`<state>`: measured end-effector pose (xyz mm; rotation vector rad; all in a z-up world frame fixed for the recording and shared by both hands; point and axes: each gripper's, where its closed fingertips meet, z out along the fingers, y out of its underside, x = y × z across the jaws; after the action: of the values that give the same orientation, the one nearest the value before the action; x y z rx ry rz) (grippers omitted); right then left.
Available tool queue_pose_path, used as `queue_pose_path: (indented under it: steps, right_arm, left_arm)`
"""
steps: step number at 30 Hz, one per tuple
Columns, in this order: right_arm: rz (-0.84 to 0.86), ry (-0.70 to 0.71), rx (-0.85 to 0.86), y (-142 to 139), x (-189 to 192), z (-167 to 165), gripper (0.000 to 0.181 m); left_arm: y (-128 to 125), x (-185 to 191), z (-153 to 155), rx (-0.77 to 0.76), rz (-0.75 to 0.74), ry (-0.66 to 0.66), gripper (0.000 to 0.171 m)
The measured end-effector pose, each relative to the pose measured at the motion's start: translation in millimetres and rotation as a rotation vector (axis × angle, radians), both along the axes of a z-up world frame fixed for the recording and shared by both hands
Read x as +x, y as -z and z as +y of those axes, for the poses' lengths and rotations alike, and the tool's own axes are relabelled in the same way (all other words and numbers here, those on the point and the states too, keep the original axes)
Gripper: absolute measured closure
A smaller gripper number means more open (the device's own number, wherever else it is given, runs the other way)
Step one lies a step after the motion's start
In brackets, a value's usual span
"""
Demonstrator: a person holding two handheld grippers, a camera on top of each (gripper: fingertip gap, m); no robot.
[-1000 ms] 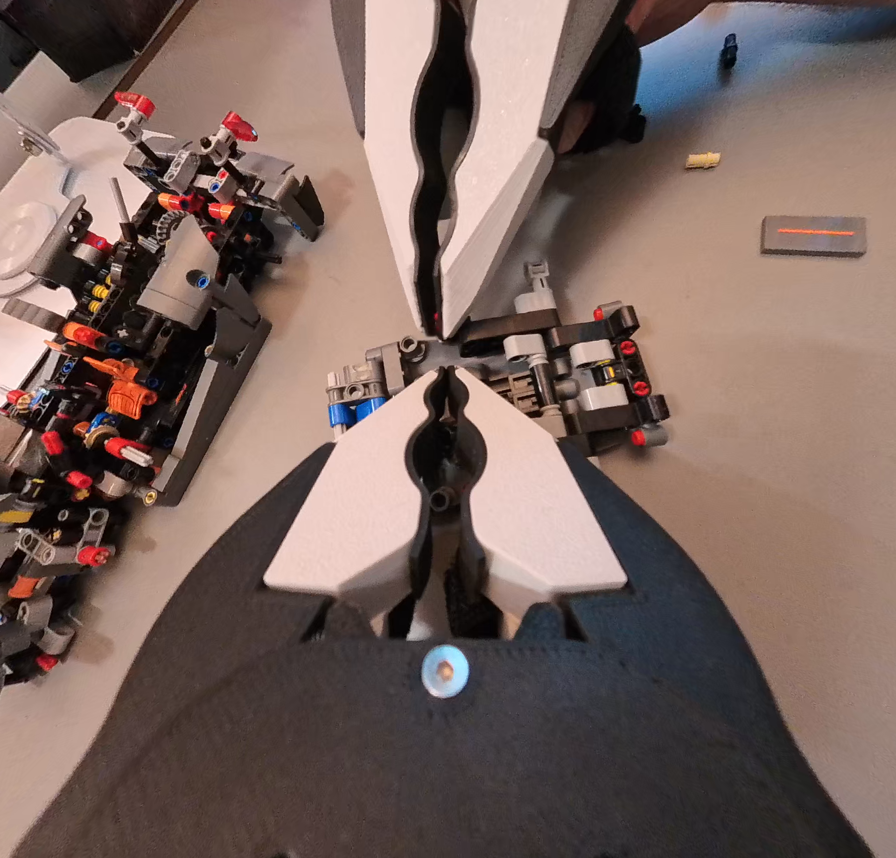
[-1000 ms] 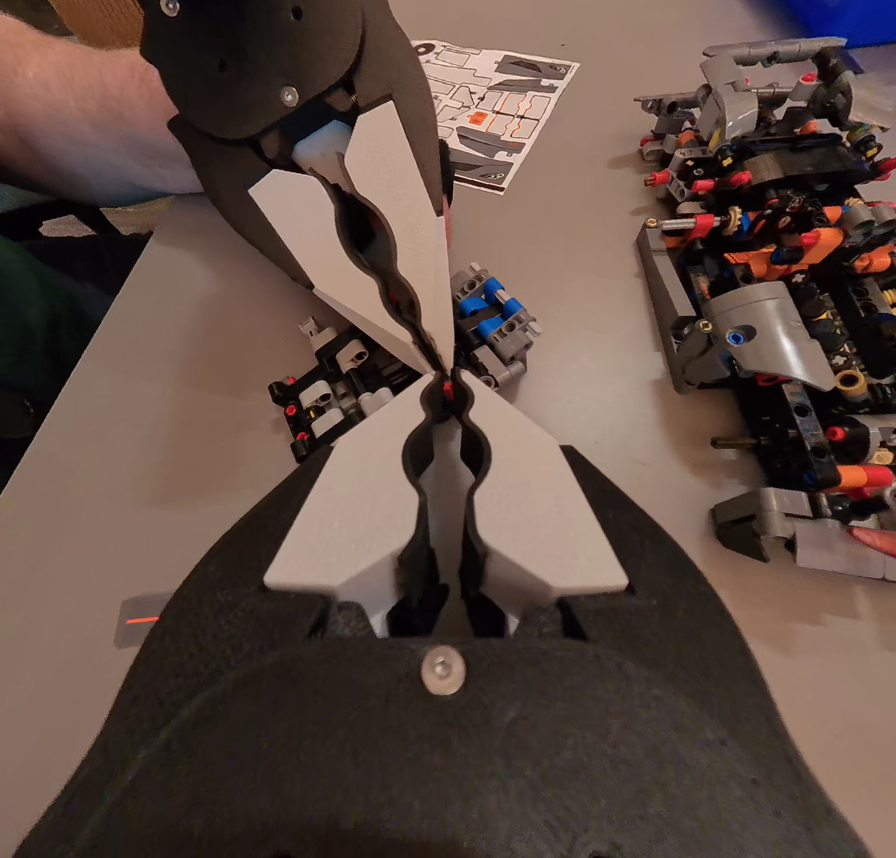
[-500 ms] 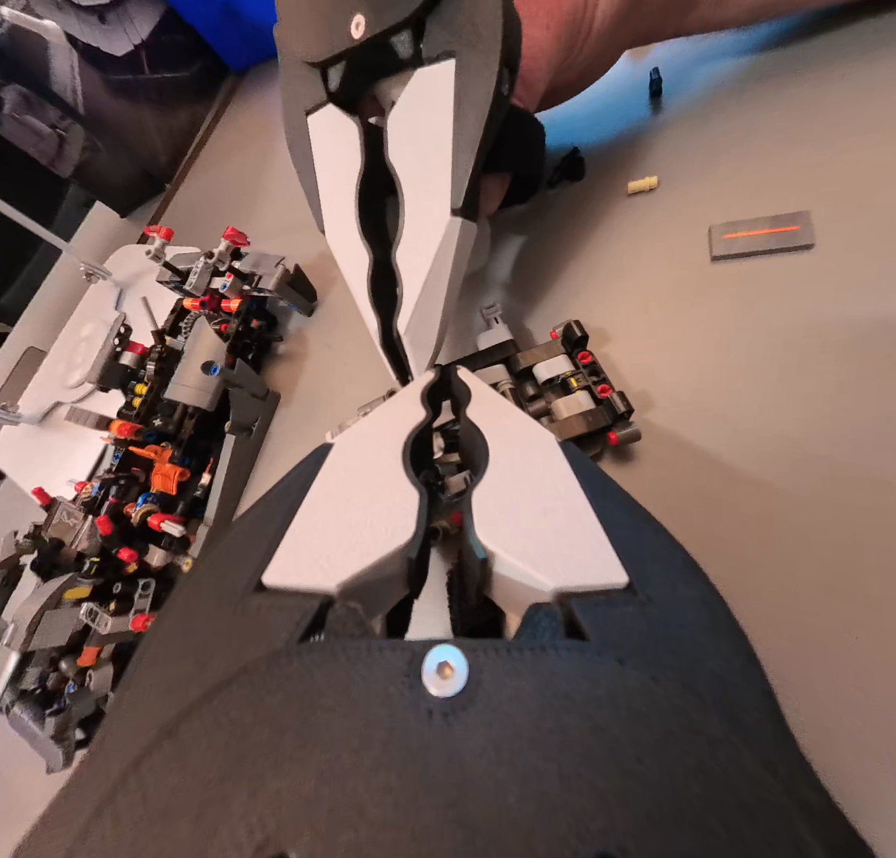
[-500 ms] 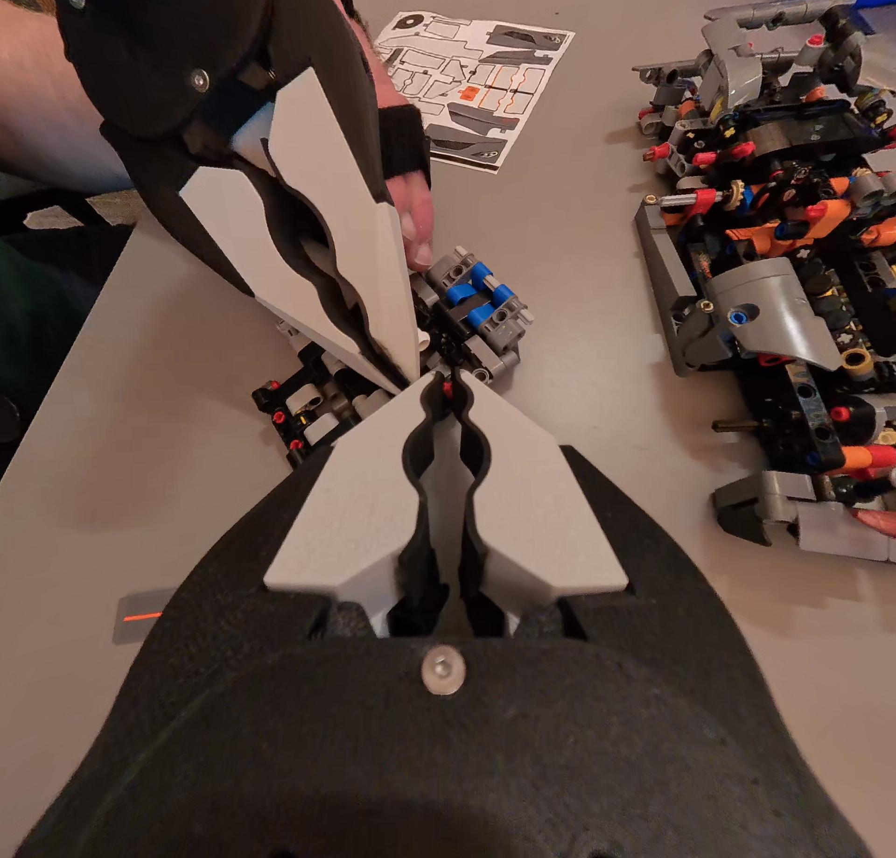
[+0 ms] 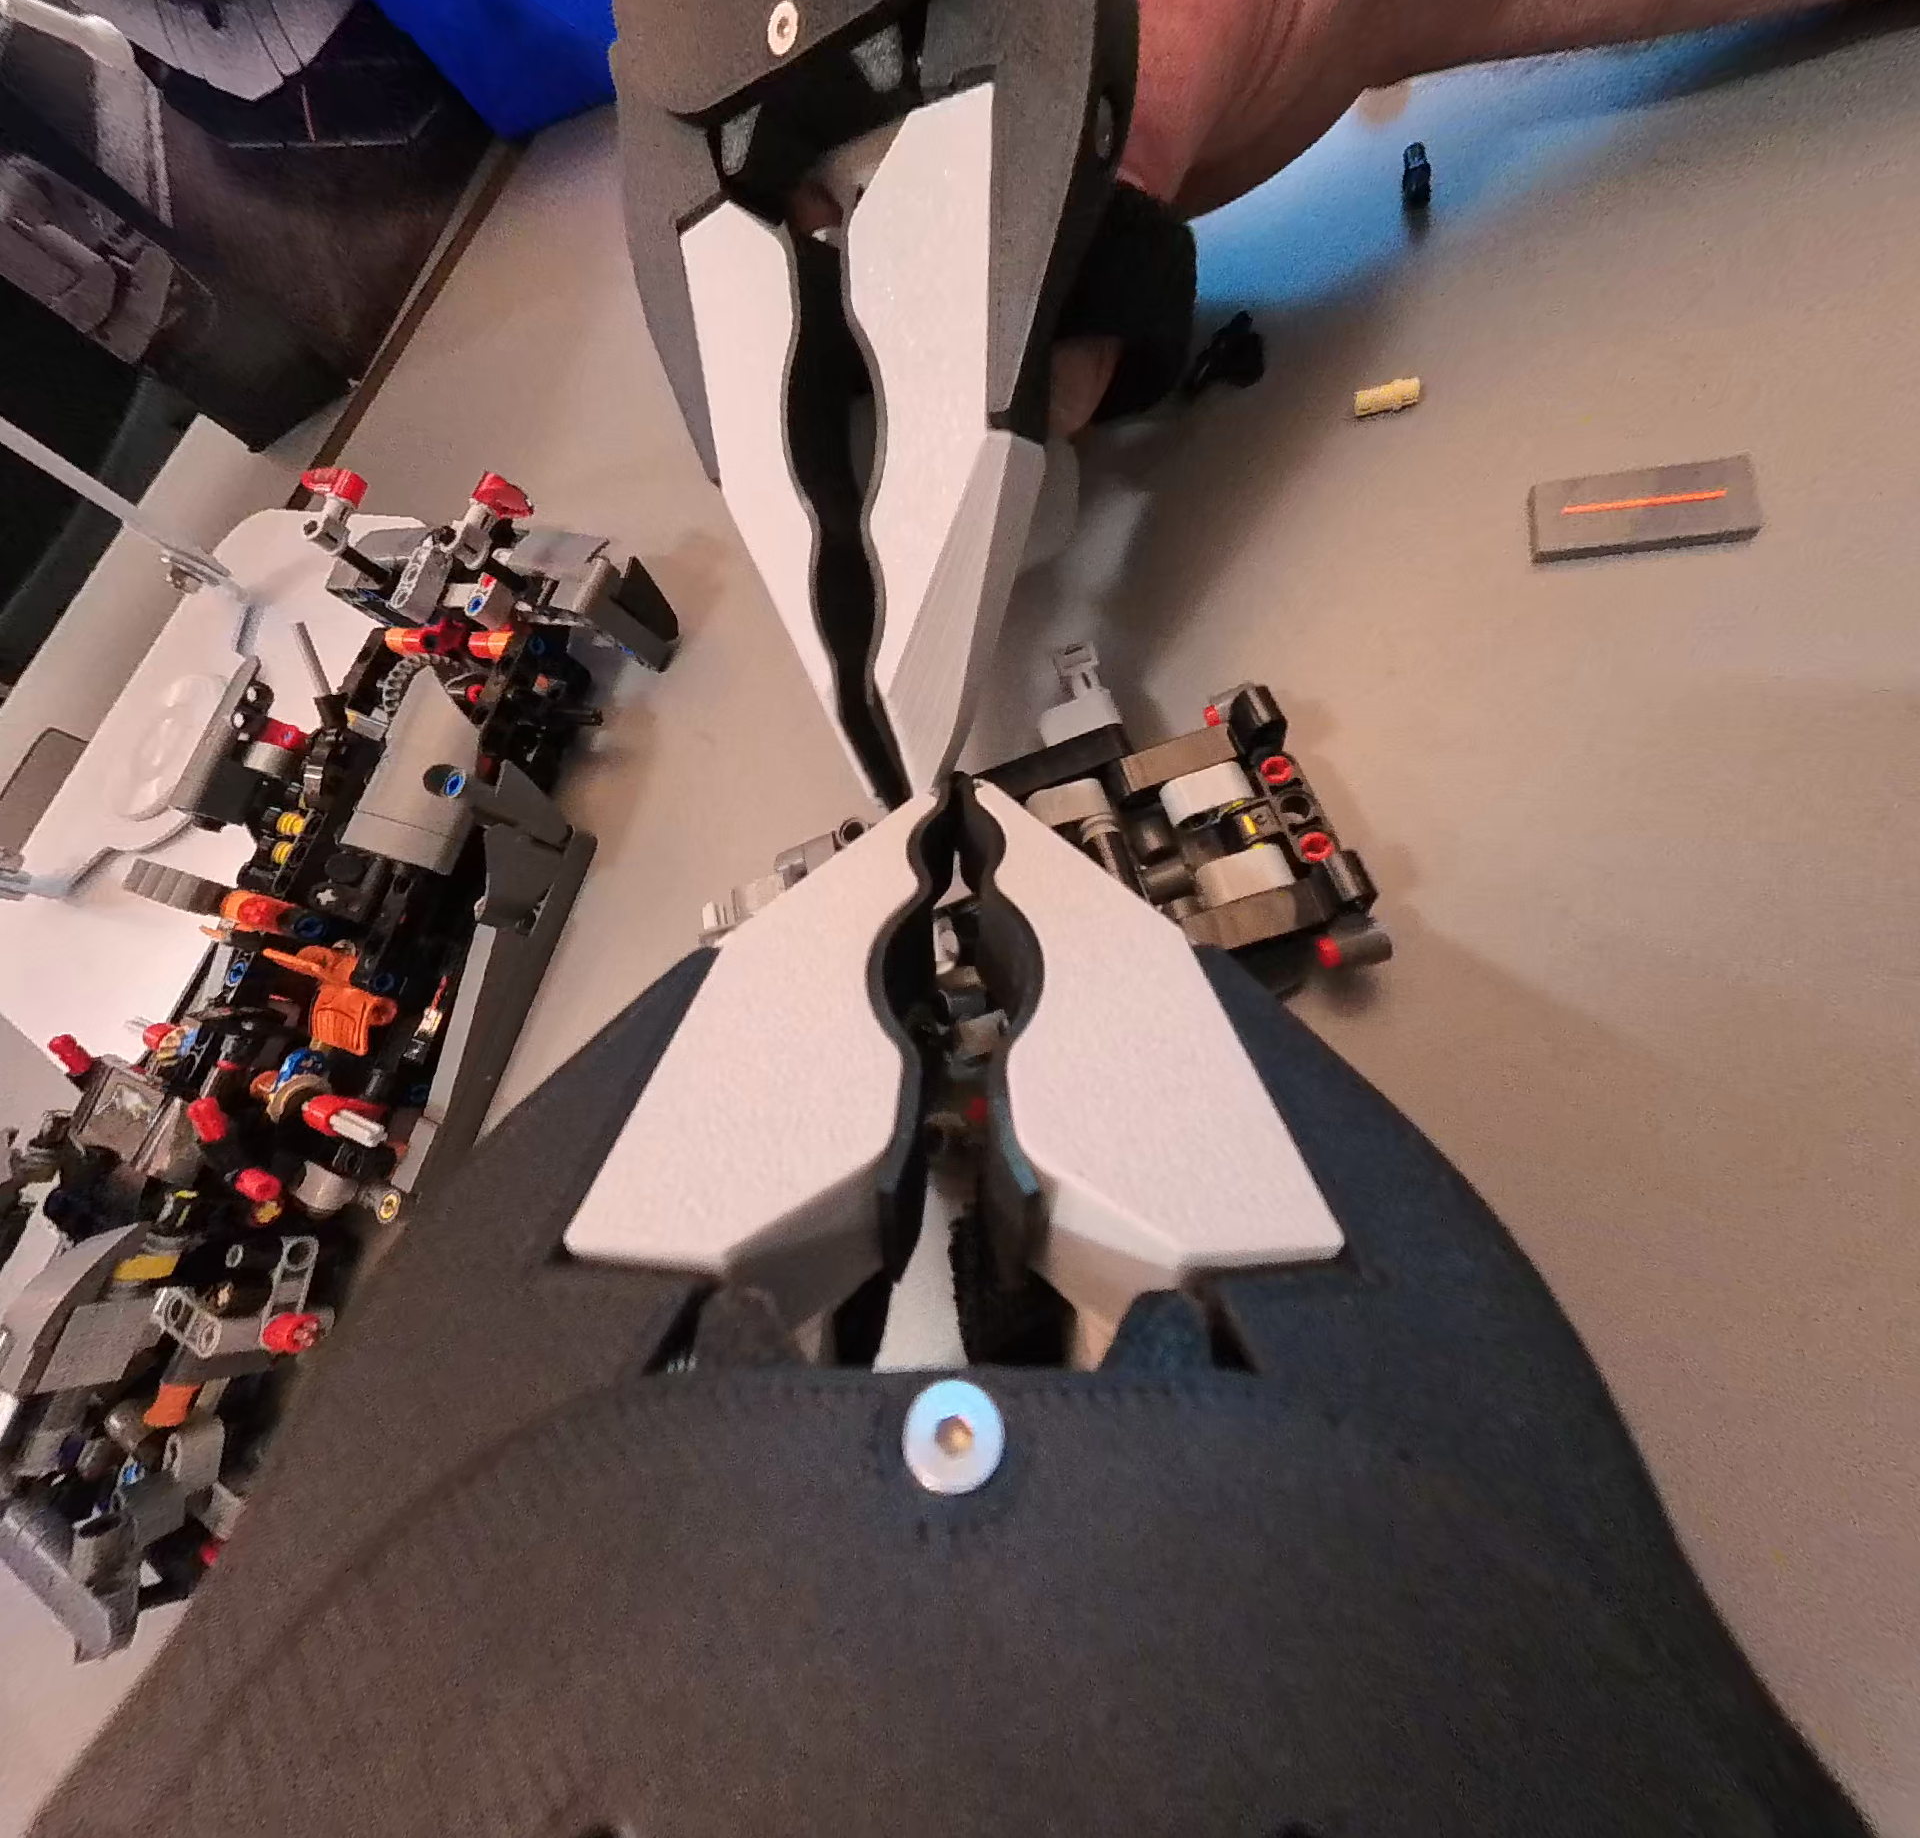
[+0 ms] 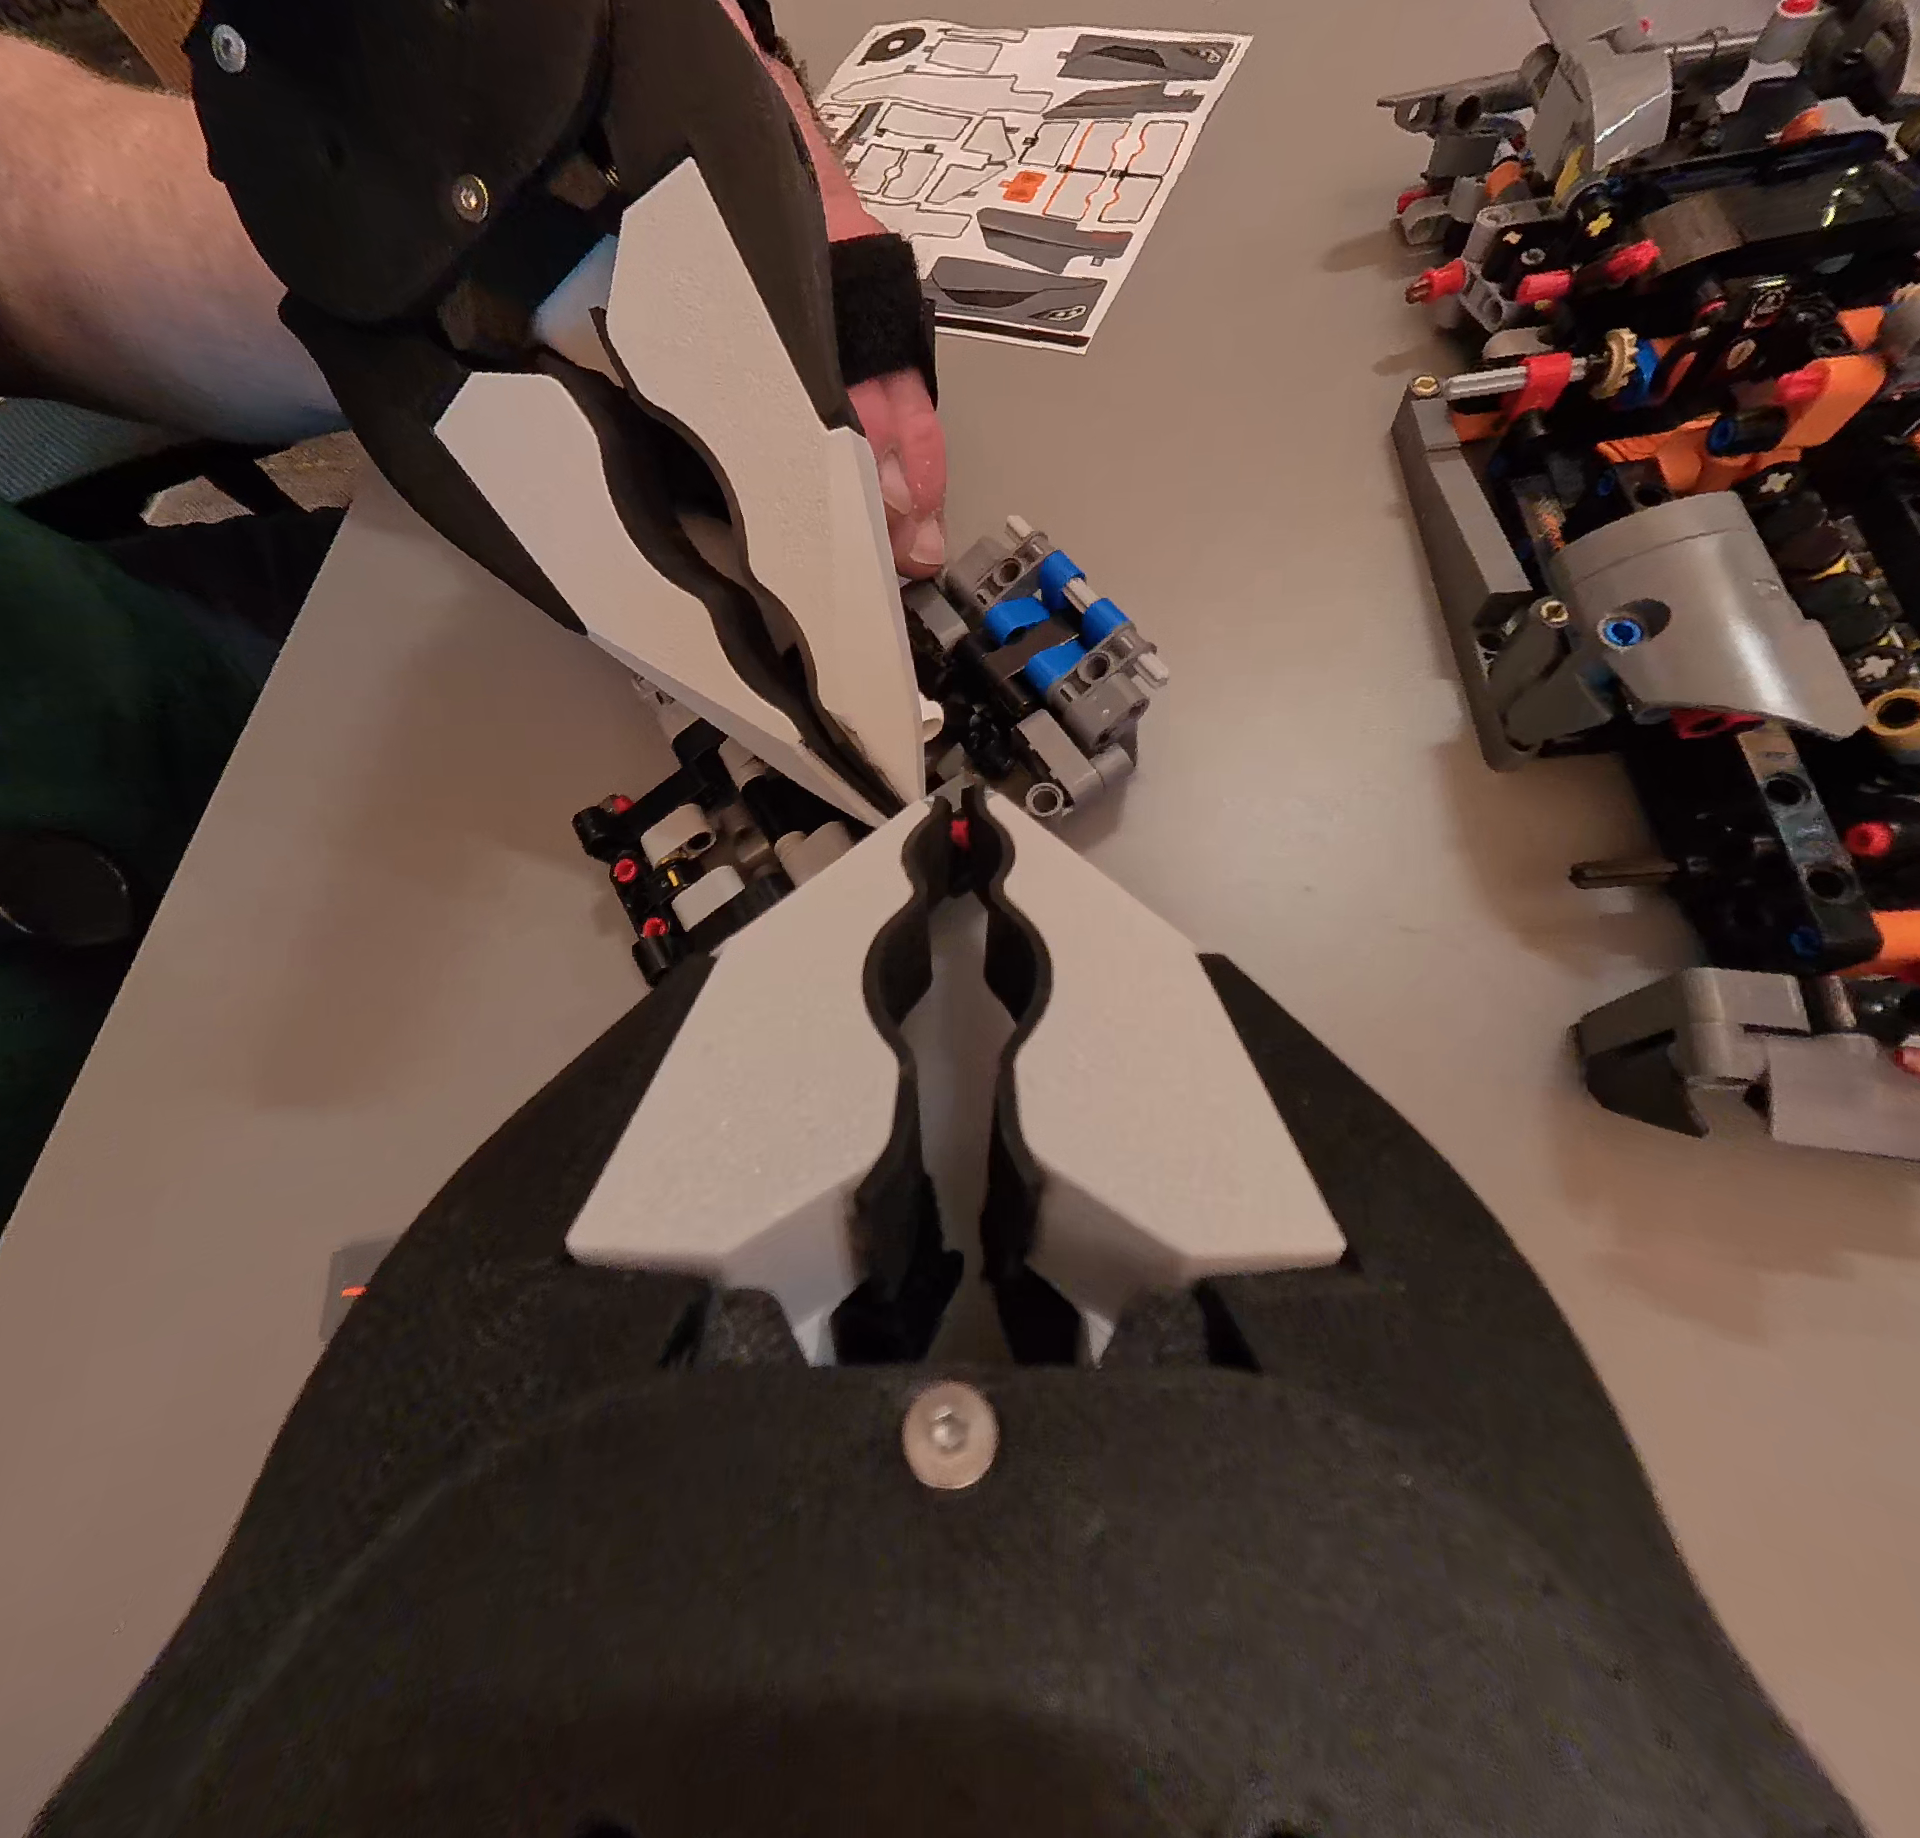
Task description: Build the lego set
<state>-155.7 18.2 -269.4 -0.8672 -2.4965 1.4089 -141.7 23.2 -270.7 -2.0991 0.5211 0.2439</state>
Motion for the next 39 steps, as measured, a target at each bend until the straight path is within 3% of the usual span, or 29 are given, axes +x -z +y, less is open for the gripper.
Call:
queue_pose_path:
  steps: [10,13,39]
  right_arm:
    - [-0.048,-0.008,-0.022,1.2,5.5,1.4,0.181]
    - [-0.067,-0.021,-0.096,-7.5,10.2,-0.8,0.181]
    - [-0.024,-0.06,-0.021,-0.8,19.2,-3.2,0.181]
  left_arm:
    - [1.4,1.4,-0.3,0.001,-0.015,0.007,0.171]
    - [12.4,-4.2,-4.2,-0.056,0.015,-0.01,0.171]
    - [11.1,-3.1,-1.1,-0.049,0.005,-0.015,0.171]
